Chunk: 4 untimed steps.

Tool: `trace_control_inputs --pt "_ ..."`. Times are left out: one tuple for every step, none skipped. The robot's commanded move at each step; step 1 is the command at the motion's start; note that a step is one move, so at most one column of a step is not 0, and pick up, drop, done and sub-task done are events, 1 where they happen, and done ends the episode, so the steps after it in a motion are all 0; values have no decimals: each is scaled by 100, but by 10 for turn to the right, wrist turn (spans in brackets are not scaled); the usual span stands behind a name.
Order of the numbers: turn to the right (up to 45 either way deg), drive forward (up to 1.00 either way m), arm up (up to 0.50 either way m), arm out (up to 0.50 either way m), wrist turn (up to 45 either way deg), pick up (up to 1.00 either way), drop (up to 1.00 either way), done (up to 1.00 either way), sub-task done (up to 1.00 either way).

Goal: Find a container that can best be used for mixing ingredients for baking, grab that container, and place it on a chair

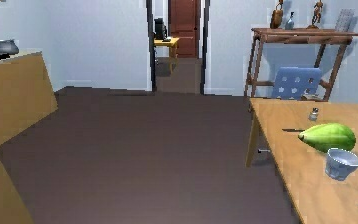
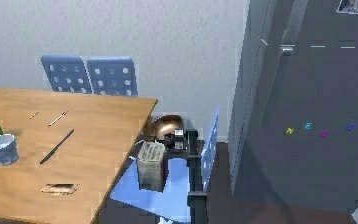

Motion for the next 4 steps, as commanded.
trace_control_inputs --pt "0 0 0 0 0 0 100 0 0" --pt "0 0 10 0 0 0 0 0 0" --pt "0 0 0 -8 0 0 0 0 0" --pt "0 0 0 0 0 0 0 100 0"
